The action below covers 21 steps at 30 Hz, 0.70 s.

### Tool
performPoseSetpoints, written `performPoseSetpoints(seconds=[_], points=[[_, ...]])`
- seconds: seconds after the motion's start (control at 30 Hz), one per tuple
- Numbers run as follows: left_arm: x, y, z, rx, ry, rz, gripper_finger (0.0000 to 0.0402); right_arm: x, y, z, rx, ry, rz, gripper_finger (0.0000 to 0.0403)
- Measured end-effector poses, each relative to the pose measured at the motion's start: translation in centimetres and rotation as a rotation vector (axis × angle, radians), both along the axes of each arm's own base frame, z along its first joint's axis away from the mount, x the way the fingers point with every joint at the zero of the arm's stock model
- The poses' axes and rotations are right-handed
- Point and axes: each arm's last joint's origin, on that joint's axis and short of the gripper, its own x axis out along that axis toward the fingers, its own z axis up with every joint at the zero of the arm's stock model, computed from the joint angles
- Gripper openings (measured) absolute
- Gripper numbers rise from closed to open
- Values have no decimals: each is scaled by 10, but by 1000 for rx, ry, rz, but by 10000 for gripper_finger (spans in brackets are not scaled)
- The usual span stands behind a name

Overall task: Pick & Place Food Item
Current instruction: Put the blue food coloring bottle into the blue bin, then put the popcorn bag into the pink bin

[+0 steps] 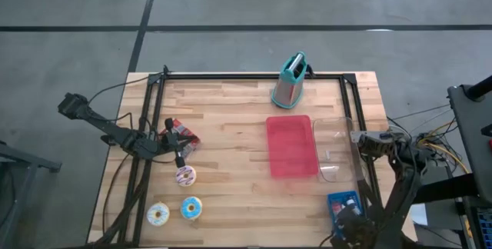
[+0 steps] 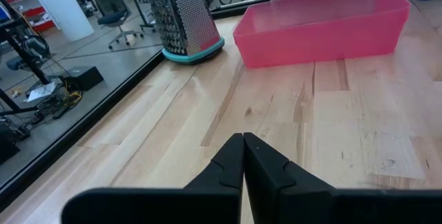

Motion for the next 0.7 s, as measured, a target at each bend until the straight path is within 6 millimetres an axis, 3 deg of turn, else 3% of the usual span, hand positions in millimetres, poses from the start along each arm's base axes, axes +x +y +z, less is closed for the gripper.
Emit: performPoseSetpoints(seconds=[0.37, 0.7], points=[[0, 0, 0, 0, 1, 0, 12, 5, 14, -20, 34, -21, -29, 97], [0, 0, 0, 0, 0, 0, 12, 5, 13, -22, 20, -22, -64, 128]])
